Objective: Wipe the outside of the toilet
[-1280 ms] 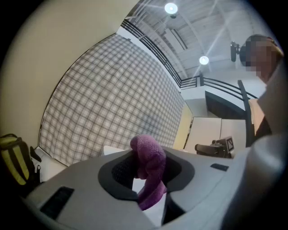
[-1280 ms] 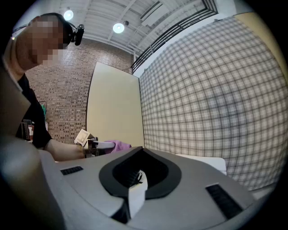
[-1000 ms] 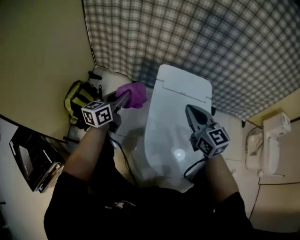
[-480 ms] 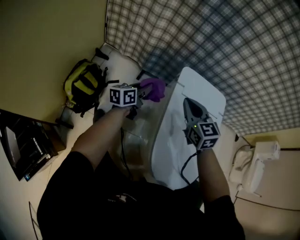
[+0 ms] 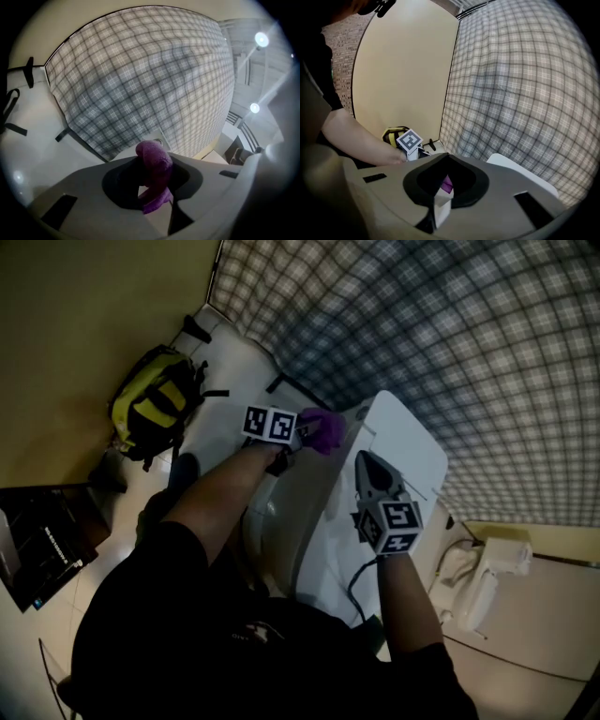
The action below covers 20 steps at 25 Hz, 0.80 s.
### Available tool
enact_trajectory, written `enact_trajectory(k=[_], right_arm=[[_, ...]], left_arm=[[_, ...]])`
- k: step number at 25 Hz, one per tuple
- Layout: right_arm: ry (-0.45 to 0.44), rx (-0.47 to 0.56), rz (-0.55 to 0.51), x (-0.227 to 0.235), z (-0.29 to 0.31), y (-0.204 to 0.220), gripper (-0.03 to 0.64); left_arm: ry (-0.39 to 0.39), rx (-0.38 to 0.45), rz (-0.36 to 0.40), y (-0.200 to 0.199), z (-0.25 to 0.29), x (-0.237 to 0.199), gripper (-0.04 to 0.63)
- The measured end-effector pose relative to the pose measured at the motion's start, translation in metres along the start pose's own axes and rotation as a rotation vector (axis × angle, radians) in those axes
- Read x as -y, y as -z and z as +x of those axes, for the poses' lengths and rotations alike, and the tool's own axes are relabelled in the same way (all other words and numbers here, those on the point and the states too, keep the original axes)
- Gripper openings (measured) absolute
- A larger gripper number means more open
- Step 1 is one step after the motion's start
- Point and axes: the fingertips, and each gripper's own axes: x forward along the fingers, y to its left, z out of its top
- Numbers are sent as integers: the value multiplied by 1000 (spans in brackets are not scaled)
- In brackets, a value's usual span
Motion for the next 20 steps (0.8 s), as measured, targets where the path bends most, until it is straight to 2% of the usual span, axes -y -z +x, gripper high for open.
enact_trajectory(k=[6, 14, 17, 20], right_arm=[[41, -75, -68, 12, 30, 2, -9], [12, -108, -37, 19, 55, 8, -9], [0, -109, 0, 24, 59, 9, -9], [-9, -99, 25, 29, 61, 6, -9]], left_arm=[[-3, -100, 2, 12, 43, -24, 103], [31, -145, -69, 20, 93, -51, 103], [0, -187, -51, 33, 110, -62, 103], [-63, -225, -7, 49, 120, -79, 103]])
